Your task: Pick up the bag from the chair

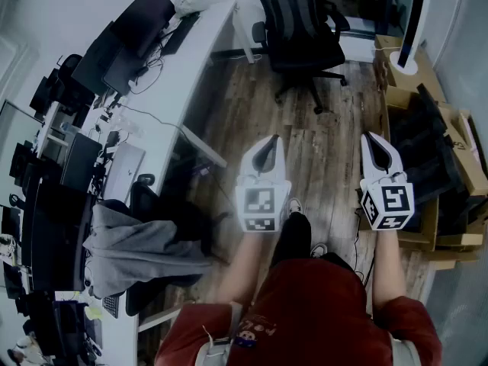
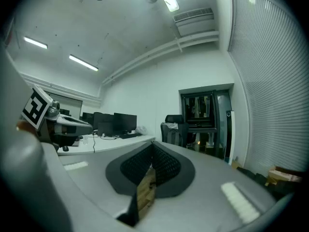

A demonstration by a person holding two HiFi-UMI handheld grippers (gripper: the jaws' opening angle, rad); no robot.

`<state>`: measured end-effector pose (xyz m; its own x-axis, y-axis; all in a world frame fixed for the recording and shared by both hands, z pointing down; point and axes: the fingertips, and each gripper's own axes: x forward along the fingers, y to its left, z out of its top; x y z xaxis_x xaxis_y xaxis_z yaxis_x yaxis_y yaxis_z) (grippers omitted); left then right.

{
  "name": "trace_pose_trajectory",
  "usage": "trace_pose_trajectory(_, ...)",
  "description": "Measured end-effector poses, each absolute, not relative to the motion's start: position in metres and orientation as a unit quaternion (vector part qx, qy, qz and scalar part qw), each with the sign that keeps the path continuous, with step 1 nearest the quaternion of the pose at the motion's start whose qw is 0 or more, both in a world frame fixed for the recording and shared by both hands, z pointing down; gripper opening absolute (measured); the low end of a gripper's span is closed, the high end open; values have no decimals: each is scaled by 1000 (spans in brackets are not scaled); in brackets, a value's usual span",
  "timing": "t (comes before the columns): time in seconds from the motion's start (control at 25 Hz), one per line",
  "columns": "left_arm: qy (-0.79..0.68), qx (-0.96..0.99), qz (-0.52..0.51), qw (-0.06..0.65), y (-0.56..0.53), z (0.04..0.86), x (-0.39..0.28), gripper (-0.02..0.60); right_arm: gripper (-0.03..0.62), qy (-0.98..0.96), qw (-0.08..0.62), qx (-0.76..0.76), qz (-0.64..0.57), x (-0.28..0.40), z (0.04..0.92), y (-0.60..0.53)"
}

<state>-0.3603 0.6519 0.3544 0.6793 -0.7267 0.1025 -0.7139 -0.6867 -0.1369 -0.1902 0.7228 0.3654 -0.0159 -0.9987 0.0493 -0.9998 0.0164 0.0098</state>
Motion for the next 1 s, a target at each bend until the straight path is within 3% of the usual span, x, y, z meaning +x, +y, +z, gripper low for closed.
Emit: trace_pose_trajectory(1.0,393,-912,-115,10,518,384,-331,-3,2,-707,35,704,57,-157,392,592)
